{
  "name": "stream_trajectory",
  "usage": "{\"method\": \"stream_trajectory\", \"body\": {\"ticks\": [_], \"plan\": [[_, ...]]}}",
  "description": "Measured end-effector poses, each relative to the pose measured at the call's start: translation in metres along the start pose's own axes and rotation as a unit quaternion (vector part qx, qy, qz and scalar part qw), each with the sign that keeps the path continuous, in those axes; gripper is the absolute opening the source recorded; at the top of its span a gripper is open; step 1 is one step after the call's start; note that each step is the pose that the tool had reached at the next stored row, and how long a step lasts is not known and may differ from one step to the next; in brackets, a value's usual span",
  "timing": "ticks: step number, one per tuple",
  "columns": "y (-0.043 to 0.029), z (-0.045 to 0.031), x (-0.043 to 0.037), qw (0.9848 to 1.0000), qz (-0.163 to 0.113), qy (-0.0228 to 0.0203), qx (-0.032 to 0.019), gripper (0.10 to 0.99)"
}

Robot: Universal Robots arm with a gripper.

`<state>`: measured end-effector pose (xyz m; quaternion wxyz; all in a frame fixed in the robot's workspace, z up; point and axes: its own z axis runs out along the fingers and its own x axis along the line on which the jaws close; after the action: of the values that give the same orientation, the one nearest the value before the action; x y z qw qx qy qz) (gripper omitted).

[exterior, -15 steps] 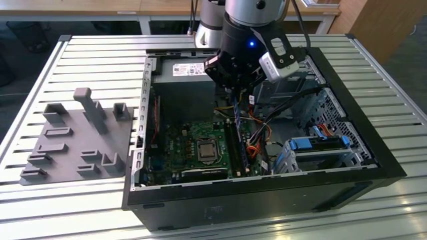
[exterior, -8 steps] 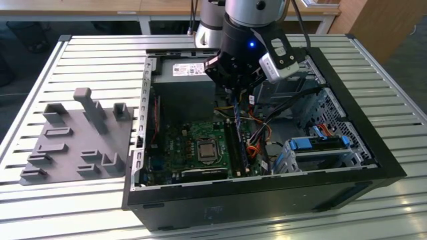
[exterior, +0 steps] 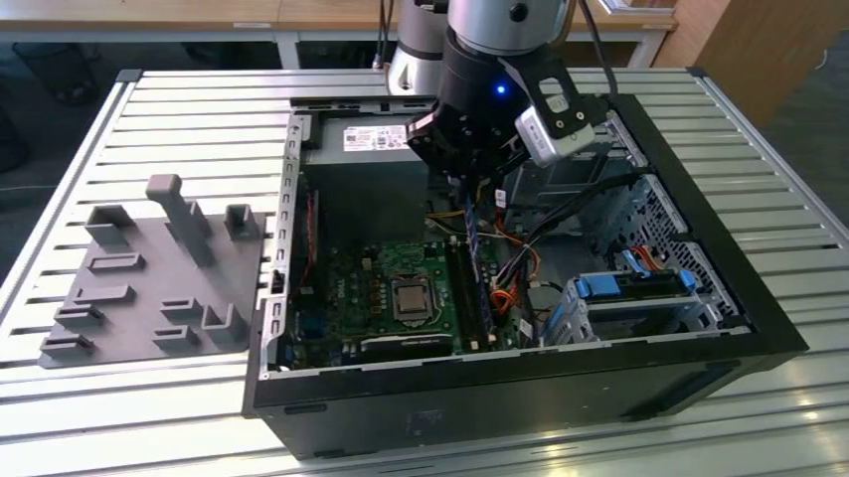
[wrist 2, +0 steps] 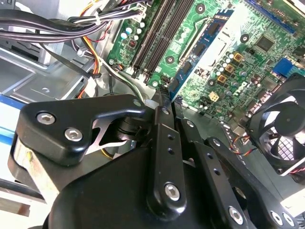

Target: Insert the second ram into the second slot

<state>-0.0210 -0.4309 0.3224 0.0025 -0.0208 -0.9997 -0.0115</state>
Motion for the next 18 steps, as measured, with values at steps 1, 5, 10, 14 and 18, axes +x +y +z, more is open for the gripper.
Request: {"method": "stream_trajectory", "body": {"ticks": [1,5,10,14,18], "plan": [[0.0000,0.0001,-0.0001,1.0000,0.000,0.0000,0.0000,0.141],[-0.0009,0.0006,-0.0004,1.0000,0.000,0.0000,0.0000,0.141],[-0.0011,0.0029,-0.0009,0.9999,-0.015,0.0003,-0.0001,0.141],[-0.0023,0.0055,-0.0011,0.9997,-0.024,0.0005,0.0001,0.141],[-0.0040,0.0095,-0.0012,0.9997,-0.026,0.0006,0.0001,0.141]]}}
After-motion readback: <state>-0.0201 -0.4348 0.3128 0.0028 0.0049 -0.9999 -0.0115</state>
